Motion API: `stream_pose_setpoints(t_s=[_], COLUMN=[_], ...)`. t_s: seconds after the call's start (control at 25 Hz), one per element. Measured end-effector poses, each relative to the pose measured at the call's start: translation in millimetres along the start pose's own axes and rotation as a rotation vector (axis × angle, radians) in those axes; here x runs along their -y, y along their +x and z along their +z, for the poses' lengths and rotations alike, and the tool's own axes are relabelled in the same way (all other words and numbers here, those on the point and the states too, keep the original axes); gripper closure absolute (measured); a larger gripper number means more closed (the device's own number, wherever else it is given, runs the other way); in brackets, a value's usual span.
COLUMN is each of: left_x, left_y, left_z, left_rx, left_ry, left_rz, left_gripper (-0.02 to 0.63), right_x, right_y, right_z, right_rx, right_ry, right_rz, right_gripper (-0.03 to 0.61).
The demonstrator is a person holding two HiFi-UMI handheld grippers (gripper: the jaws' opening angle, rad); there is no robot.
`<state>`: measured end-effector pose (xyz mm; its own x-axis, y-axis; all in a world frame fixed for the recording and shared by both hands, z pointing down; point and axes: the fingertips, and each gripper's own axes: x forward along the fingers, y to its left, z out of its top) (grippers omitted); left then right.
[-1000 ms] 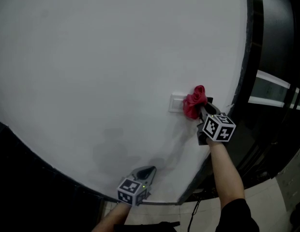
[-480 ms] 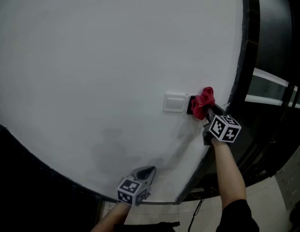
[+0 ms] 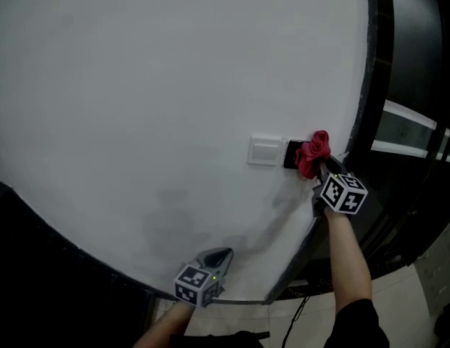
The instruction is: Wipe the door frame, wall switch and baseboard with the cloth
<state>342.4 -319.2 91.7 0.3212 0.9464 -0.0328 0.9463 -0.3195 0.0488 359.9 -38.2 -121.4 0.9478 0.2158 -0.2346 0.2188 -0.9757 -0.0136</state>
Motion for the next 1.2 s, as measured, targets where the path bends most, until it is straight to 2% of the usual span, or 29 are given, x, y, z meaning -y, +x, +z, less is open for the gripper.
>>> stream_pose_setpoints(t_s=[0.16,0.32,0.52,0.68,0.88,1.04,1.2], left_x=[-7,-14,-29,-51,-68,-75,-77], left_y=[-7,-9,-20,-32,-52,-63,-62], left_z=[3,5,15,24,28,15,12], left_rx=[0.019,0.018,0.059,0.111,0.18,0.169,0.159], left_ry=[0.007,0.003,-0.021,-0.037,-0.079,-0.106,-0.118], left_rz=[0.037,0.041,0.07,0.107,0.146,0.167,0.168], left_gripper=[0.62,0.62,0.62,0.62,0.621,0.62,0.62], right_x=[13,26,33,25,-7,-31,-43], right_y=[-5,-18,-61,-97,-132,-152,-148], right_z=[-5,-13,-34,-72,-115,-135,-138], right_rx=[-0.026,-0.039,-0.022,-0.016,-0.032,-0.059,-0.073], right_ry=[-0.001,0.005,0.045,0.08,0.09,0.116,0.105], right_rz=[-0.042,-0.087,-0.132,-0.114,-0.035,-0.001,0.022], right_gripper=[0.517,0.518,0.518,0.518,0.518,0.518,0.518])
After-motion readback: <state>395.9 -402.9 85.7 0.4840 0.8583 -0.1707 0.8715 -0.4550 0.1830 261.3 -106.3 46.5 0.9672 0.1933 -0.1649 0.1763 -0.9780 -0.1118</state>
